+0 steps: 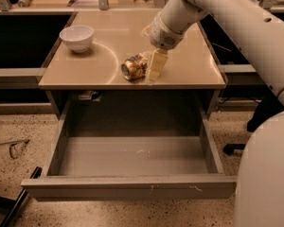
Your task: Place orange can into top drawer
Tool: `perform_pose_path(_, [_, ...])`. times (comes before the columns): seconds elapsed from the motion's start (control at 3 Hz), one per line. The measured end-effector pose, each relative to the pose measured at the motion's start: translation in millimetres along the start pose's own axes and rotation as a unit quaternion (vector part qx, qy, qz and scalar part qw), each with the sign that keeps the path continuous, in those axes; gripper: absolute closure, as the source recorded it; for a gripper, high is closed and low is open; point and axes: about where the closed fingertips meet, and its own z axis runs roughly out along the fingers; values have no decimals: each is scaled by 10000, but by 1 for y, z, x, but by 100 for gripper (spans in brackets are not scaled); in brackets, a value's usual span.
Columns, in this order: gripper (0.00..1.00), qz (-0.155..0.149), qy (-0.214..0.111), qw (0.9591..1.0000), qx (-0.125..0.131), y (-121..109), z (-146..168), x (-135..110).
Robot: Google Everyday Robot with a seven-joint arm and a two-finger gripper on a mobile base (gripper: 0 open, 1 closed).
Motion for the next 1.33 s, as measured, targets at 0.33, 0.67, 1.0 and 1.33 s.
perform_pose_path(0.33, [0,33,8,9998,-181,-3,14,3])
perform_pose_path(0.67, [0,89,69,9993,-351,-9,30,8])
perform_pose_path(1.0, [0,143,128,9985,-513,-15,45,12])
perform_pose_path(1.33, [0,124,189,9977,-643,-19,57,10])
